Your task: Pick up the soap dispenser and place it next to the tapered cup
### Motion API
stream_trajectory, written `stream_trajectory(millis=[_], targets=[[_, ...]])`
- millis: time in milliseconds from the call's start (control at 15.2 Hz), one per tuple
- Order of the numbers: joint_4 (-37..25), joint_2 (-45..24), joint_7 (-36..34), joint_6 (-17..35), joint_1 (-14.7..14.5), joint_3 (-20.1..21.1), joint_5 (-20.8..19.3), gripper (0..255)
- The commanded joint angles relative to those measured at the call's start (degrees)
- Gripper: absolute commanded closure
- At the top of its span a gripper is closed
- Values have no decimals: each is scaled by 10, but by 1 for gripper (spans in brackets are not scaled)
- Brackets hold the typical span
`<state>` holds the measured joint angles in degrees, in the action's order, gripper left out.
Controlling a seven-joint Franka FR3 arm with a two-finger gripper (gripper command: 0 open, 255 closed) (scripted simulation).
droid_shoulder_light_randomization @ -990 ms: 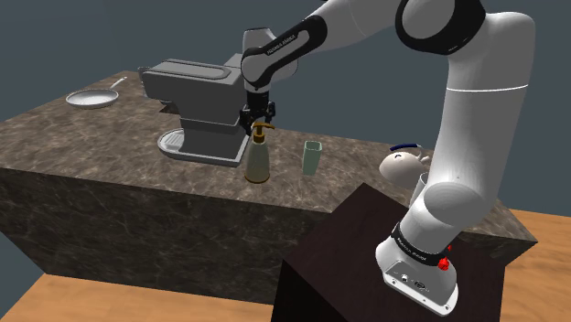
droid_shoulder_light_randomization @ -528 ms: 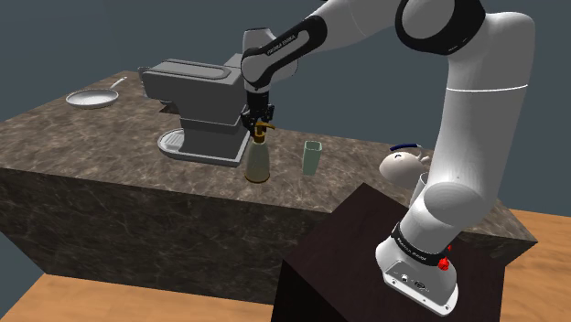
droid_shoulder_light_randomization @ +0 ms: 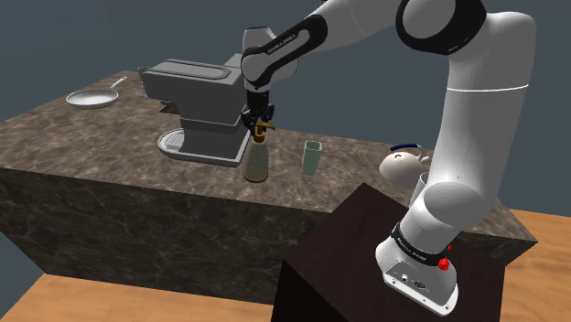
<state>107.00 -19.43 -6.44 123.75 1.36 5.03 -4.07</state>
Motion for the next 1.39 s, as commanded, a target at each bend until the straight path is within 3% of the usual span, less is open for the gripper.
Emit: stream_trajectory(millis=[0, 1320], targets=[[-4, 6, 0, -10, 0, 0, 1, 255], [-88, 60, 9, -146, 1, 3, 10, 255]])
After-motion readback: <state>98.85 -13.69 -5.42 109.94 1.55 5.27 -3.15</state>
